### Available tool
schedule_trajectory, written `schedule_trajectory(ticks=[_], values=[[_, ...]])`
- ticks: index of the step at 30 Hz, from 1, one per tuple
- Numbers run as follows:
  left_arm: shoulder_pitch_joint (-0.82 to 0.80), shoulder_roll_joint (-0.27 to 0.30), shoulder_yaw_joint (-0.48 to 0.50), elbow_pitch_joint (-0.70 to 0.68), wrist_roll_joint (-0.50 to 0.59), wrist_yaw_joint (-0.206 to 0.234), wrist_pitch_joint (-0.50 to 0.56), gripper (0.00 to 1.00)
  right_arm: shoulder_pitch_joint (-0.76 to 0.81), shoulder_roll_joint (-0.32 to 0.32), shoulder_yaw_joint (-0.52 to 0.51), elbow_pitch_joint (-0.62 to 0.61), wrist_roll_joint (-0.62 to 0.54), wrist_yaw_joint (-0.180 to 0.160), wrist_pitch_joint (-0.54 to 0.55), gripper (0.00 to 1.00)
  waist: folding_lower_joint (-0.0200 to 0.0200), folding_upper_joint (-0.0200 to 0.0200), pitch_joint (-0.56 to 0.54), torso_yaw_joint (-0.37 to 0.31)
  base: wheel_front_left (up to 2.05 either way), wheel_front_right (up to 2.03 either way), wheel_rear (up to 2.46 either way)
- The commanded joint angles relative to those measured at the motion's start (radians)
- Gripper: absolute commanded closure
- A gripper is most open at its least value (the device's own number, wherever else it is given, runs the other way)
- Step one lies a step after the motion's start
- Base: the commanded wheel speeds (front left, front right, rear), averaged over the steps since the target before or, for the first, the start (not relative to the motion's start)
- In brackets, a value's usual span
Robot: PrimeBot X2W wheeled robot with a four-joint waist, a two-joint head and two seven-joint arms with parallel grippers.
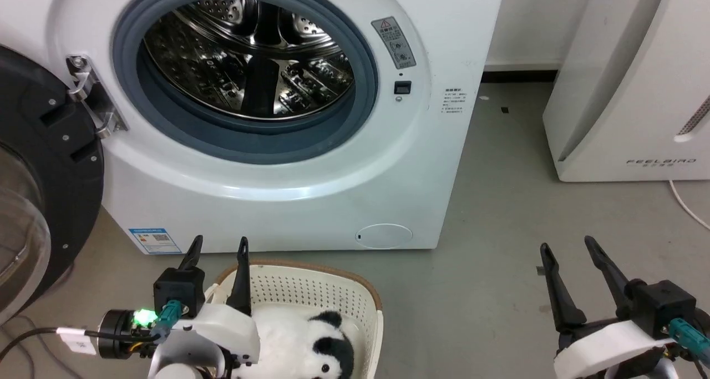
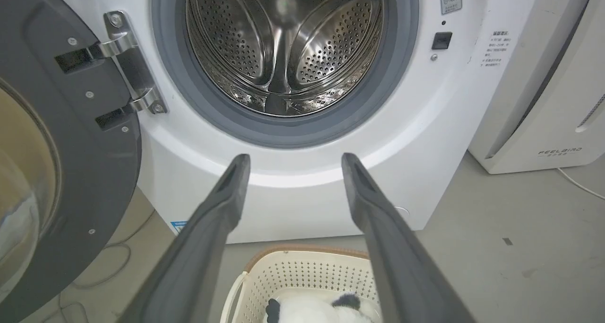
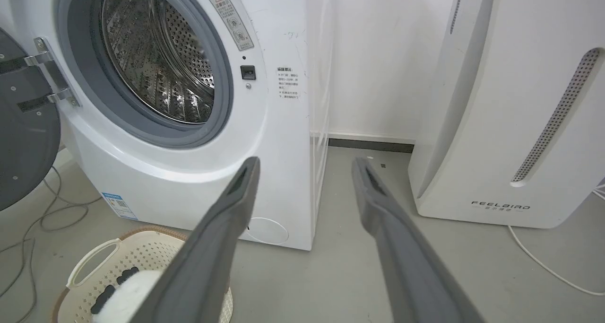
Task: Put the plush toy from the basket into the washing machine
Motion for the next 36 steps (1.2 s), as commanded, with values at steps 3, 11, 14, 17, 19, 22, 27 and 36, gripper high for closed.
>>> schedule_trajectory(ticks=[3, 11, 14, 17, 19, 22, 27, 36], values=[[-0.044, 0.008, -0.003, 0.042, -0.009, -0.005, -0.014, 0.0, -0.032, 0.0, -0.007, -0.014, 0.015, 0.0, -0.017, 0.0, -0.0002, 0.0, 0.025, -0.008, 0.0, 0.0, 0.0], [-0.117, 0.022, -0.006, 0.164, -0.016, -0.019, -0.031, 0.0, -0.062, 0.0, -0.016, -0.026, 0.038, 0.0, -0.033, 0.0, -0.0002, 0.0, 0.08, -0.031, 0.0, 0.0, 0.0], [-0.147, 0.027, -0.007, 0.229, -0.023, -0.028, -0.035, 0.0, -0.072, 0.0, -0.018, -0.033, 0.049, 0.0, -0.04, 0.0, -0.0002, 0.0, 0.101, -0.04, 0.0, 0.0, 0.0], [-0.19, 0.034, -0.016, 0.311, -0.025, -0.04, -0.024, 0.0, -0.081, 0.0, -0.019, -0.038, 0.061, 0.0, -0.048, 0.0, -0.0002, 0.0, 0.13, -0.051, 0.0, 0.0, 0.0], [-0.212, 0.037, -0.022, 0.343, -0.026, -0.046, -0.014, 0.0, -0.087, 0.0, -0.021, -0.042, 0.067, 0.0, -0.052, 0.0, -0.0002, 0.0, 0.147, -0.056, 0.0, 0.0, 0.0], [-0.243, 0.043, -0.031, 0.384, -0.026, -0.051, 0.005, 0.0, -0.098, 0.0, -0.025, -0.048, 0.077, 0.0, -0.058, 0.0, -0.0002, 0.0, 0.174, -0.062, 0.0, 0.0, 0.0], [-0.293, 0.057, -0.05, 0.443, -0.021, -0.059, 0.049, 0.0, -0.123, 0.0, -0.03, -0.058, 0.093, 0.0, -0.069, 0.0, -0.0002, 0.0, 0.23, -0.072, 0.0, 0.0, 0.0], [-0.371, 0.088, -0.077, 0.529, -0.014, -0.06, 0.104, 0.0, -0.165, 0.0, -0.035, -0.075, 0.122, 0.0, -0.085, 0.0, -0.0002, 0.0, 0.335, -0.093, 0.0, 0.0, 0.0]])
